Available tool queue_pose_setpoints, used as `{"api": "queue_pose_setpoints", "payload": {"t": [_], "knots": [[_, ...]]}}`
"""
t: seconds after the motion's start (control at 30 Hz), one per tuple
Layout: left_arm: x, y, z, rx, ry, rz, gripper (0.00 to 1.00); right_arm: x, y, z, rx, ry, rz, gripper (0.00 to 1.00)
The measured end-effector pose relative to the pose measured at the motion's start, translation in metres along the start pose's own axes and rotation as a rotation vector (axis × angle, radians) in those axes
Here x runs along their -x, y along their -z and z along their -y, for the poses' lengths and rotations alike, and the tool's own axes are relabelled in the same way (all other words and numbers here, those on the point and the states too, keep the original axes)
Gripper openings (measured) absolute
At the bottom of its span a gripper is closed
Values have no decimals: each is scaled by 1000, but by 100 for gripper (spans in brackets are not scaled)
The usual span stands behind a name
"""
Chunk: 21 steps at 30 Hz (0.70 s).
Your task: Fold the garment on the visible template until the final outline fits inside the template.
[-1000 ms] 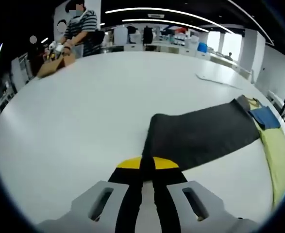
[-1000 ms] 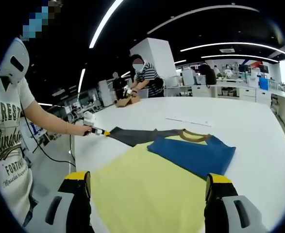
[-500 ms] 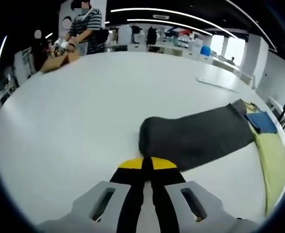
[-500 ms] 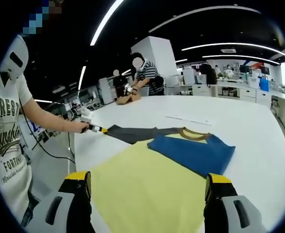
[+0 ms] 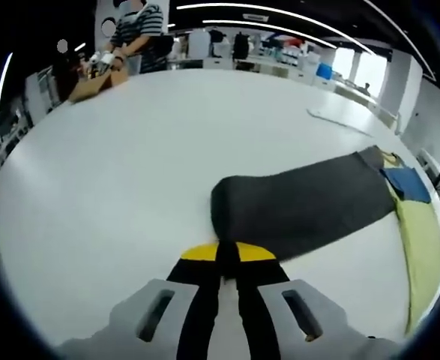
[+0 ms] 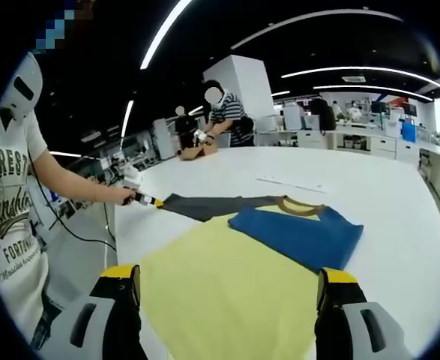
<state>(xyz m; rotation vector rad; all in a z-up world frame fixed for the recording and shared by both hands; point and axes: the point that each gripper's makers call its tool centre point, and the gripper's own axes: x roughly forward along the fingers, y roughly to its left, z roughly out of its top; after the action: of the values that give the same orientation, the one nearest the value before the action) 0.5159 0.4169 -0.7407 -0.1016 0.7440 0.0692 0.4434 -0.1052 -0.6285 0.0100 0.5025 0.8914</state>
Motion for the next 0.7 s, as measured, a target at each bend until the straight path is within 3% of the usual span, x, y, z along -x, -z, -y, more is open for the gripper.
{"api": "queue_pose_setpoints", "payload": {"t": [0.1, 0.17, 0.33, 0.5, 0.63, 0.7], "knots": [[-1, -1, -2, 48, 3, 6, 23, 1, 0, 0, -1, 3, 1, 98], [-1, -1, -4, 57, -4, 5, 26, 2, 0, 1, 1, 4, 0, 98], [-3, -1, -6, 104, -4, 11, 23, 2, 0, 2, 1, 11, -2, 98], [-6, -4, -1, 95, 0, 8, 21, 2, -1, 1, 4, 15, 1, 98], [-7, -3, -4, 74, -41, -14, 14, 2, 1, 2, 12, 22, -15, 98], [-5, -3, -5, 102, -54, -19, 12, 2, 2, 1, 16, 23, -20, 98]]}}
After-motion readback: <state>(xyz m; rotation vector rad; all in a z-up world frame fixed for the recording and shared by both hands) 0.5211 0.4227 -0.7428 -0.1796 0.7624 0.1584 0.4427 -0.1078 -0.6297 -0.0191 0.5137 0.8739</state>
